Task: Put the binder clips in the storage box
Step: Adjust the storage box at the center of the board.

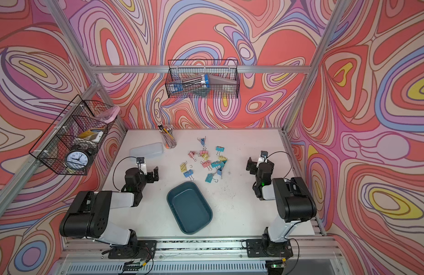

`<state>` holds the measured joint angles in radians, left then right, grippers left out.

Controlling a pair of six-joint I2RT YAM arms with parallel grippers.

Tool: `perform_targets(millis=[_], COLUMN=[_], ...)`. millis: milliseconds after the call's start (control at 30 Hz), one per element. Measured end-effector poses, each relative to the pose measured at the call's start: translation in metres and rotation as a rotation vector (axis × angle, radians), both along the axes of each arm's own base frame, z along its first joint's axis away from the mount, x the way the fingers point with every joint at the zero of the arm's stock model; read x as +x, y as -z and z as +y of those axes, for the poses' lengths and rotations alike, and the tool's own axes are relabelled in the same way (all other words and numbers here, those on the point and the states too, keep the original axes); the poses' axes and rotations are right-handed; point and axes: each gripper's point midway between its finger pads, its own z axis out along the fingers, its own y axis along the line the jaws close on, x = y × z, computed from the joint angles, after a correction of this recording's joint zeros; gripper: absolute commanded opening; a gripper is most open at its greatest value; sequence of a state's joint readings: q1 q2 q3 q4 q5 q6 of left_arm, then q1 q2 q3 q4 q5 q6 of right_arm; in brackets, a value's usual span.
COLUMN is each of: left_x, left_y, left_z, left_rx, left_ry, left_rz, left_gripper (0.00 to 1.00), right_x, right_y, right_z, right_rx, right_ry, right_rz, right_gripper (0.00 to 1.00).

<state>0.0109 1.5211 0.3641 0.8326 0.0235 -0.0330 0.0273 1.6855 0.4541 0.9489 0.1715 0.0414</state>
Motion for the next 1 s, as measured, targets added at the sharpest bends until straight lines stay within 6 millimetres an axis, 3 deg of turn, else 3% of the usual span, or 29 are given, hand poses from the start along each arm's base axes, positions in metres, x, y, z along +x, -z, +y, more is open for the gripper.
perform_targets(millis=[600,667,733,767,867,900,933,1000], left_x=[0.001,0.001,0.0,-0.003,-0.011,-0.015,-0.019,-0.029], left_y=[-0.002,-0.002,-0.003,-0.007,-0.049,-0.072,-0.094,-0.143], left_z=[0.0,0.0,0.0,0.0,-0.01,-0.018,-0.027,-0.055], left_rx=[0.0,0.001,0.004,0.01,0.024,0.015,-0.001,-0.059], left_ry=[0.0,-0.002,-0.004,-0.011,-0.014,-0.007,0.007,0.061], left_rz=[-0.006,-0.007,0.003,0.009,-0.059,-0.109,-0.157,-0.254], left_gripper=[0.99,0.99,0.99,0.99,0.99,0.99,0.99,0.99], right_x=[-0.002,-0.005,0.0,0.004,0.006,0.001,-0.003,-0.017], right_y=[-0.002,-0.017,-0.062,-0.096,-0.173,-0.183,-0.185,-0.166], right_z=[-0.001,-0.004,-0.011,-0.012,-0.004,0.004,0.014,0.049], right_rx=[-0.009,0.011,0.09,0.149,0.331,0.391,0.443,0.538], right_ry=[0.003,0.038,0.109,0.137,0.124,0.098,0.073,0.014], right_rz=[0.023,0.052,0.025,-0.009,-0.098,-0.101,-0.085,0.024], right_gripper=[0.98,0.98,0.97,0.96,0.93,0.93,0.93,0.93])
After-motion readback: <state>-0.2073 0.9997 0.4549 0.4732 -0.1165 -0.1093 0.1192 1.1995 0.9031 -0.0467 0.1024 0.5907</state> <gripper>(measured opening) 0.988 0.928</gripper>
